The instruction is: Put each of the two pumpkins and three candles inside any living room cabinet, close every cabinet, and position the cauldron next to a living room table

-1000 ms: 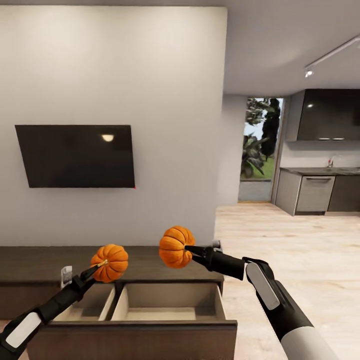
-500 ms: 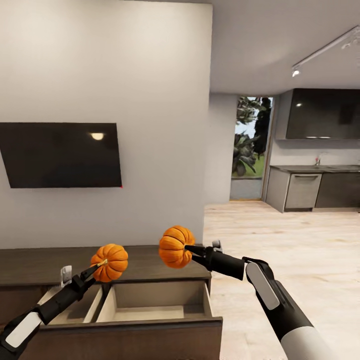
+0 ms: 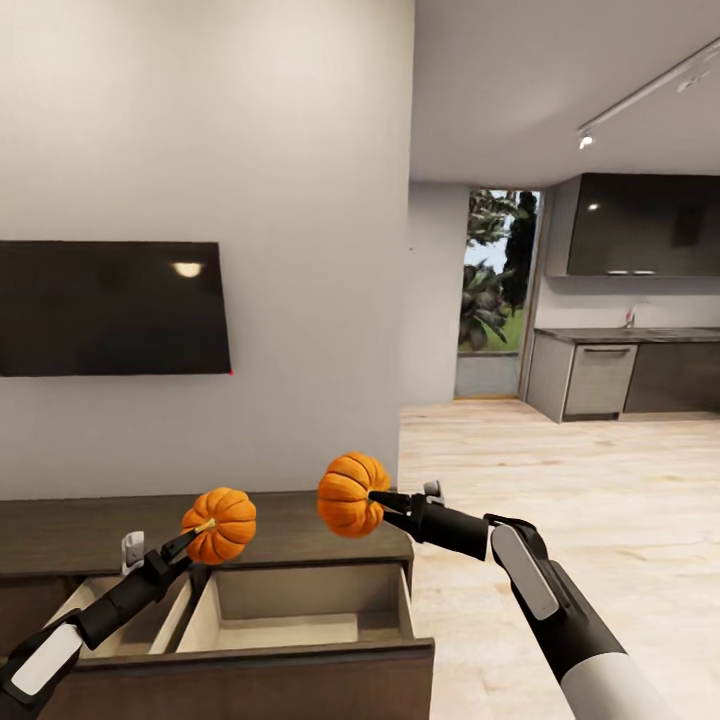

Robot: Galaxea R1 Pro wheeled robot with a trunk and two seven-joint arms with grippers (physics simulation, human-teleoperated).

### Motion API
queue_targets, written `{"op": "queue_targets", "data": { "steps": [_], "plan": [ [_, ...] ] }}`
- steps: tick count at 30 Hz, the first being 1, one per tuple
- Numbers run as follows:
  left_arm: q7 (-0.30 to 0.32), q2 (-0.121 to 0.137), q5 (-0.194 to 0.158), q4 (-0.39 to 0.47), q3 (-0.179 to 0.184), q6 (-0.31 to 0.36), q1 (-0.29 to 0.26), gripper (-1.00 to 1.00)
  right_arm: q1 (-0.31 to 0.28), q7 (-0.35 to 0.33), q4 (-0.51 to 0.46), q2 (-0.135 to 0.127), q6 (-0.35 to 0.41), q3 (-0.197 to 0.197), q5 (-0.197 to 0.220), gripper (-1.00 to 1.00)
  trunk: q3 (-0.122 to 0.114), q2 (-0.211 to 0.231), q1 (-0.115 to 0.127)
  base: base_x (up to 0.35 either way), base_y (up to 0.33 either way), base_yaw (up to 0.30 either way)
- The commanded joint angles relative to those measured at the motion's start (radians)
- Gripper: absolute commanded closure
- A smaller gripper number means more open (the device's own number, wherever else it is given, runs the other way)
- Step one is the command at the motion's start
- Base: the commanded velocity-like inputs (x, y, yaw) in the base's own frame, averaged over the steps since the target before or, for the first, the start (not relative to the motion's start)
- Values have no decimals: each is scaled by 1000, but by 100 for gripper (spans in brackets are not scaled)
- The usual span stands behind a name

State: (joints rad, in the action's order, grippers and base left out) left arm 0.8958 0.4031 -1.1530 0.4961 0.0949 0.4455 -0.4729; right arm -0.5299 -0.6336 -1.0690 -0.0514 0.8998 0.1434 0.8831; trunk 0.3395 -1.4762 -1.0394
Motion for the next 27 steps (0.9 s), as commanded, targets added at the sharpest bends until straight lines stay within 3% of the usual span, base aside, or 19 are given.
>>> {"op": "queue_targets", "data": {
  "steps": [1, 6, 9, 13, 16, 20, 23, 27],
  "plan": [
    [0, 1, -11, -1, 5, 8, -1, 100, -1, -3, 0, -1, 4, 1, 5, 100, 2, -1, 0, 105, 7, 69],
    [-14, 0, -9, -1, 6, 11, -2, 100, -1, -4, 0, -3, 4, 2, 1, 100, 3, -1, 0, 31, 2, 21],
    [-87, 0, -6, 1, 7, 56, -2, 100, -1, 4, -1, -3, 4, 4, -3, 100, 3, -1, 0, 3, 0, 2],
    [-239, -6, -8, 41, 8, 87, -3, 100, -1, 41, 1, 0, 5, 11, -10, 100, 3, -1, 0, 0, 0, 0],
    [-378, -13, -6, 103, 10, 92, -3, 100, -1, 117, 1, 0, 7, 13, -22, 100, 3, -1, 0, 0, 0, 0],
    [-582, -36, -7, 209, 11, 93, -3, 100, -1, 158, 0, 1, 10, 13, -28, 100, 3, -1, 0, 0, 0, 0],
    [-626, -41, -10, 252, 13, 94, -3, 100, -1, 161, 1, 1, 11, 13, -28, 100, 3, -1, 0, 0, 0, 0],
    [-639, -42, -9, 265, 15, 94, -3, 100, -1, 181, 1, 1, 11, 13, -26, 100, 3, -1, 0, 0, 0, 0]
  ]
}}
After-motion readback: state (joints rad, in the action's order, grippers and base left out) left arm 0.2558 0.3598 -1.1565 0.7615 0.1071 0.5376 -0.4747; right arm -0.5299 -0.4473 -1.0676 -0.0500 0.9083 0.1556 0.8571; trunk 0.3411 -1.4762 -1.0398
